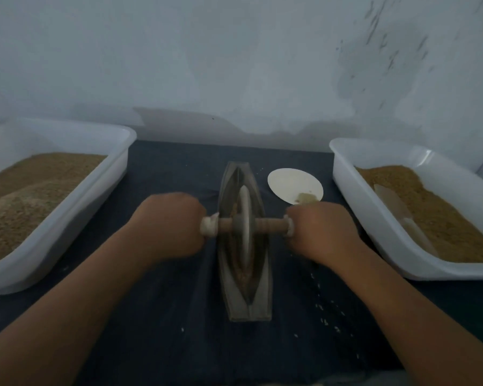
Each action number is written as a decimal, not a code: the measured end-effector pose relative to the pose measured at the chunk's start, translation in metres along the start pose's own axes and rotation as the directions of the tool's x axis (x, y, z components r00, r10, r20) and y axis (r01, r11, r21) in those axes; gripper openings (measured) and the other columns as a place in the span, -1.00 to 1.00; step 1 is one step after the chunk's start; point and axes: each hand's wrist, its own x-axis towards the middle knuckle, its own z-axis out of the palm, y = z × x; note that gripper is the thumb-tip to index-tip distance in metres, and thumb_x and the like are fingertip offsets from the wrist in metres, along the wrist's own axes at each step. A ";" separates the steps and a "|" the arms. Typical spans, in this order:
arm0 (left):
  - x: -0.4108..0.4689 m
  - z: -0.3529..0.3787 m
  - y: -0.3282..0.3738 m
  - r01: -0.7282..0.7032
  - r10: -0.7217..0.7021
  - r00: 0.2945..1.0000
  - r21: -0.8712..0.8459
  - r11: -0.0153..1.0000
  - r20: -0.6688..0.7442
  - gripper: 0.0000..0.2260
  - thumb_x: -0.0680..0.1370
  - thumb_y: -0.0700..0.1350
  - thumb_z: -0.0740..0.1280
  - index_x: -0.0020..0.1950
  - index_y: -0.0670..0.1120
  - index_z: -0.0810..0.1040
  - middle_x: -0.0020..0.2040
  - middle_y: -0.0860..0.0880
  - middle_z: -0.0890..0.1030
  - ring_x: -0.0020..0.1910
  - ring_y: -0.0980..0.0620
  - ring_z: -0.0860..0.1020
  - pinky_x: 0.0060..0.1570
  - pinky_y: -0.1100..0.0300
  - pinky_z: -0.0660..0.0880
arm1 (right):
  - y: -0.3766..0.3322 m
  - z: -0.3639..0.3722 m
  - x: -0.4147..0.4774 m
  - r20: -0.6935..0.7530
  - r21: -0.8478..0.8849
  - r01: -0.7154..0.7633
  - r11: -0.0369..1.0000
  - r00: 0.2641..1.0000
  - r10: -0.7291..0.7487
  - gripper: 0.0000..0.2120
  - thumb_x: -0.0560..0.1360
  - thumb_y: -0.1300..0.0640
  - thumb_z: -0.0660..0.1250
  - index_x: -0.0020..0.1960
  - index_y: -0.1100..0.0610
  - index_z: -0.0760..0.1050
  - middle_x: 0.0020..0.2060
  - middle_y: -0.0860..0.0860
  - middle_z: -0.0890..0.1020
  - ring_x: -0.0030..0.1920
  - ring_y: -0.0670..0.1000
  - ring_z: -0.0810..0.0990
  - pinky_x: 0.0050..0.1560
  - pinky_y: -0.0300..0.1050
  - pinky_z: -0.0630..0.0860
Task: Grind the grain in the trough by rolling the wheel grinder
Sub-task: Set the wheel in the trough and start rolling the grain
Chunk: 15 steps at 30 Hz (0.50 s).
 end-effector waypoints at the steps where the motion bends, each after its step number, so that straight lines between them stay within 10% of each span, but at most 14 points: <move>1: 0.012 -0.003 0.001 0.026 -0.026 1.000 -0.014 1.000 0.003 -0.79 0.41 0.15 0.30 -0.30 0.04 0.48 -0.27 0.10 0.51 -0.27 0.02 0.53 -0.28 0.13 0.40 | 0.000 0.001 0.013 0.021 0.000 -0.029 1.000 0.999 0.029 -0.80 0.46 -0.10 0.28 -0.30 -0.07 0.41 -0.41 -0.10 0.49 -0.42 -0.09 0.45 -0.43 -0.15 0.29; 7: 0.065 -0.008 -0.004 0.176 -0.174 0.984 -0.058 0.983 0.047 -0.74 0.46 0.19 0.35 -0.23 0.01 0.52 -0.22 0.05 0.56 -0.21 -0.05 0.57 -0.15 0.06 0.50 | -0.001 -0.002 0.070 -0.054 -0.009 -0.069 0.998 0.996 0.069 -0.81 0.41 0.04 0.33 -0.34 0.03 0.41 -0.44 -0.05 0.47 -0.45 -0.04 0.39 -0.43 -0.19 0.19; 15: -0.010 0.014 0.000 -0.017 0.016 0.993 -0.011 1.000 -0.114 -0.74 0.38 0.20 0.21 -0.37 0.06 0.44 -0.42 0.11 0.46 -0.46 0.14 0.39 -0.45 0.24 0.20 | 0.007 -0.011 -0.013 0.165 0.114 0.045 0.992 0.984 -0.064 -0.69 0.32 -0.32 0.11 -0.29 -0.13 0.46 -0.40 -0.14 0.54 -0.38 -0.14 0.51 -0.37 -0.09 0.48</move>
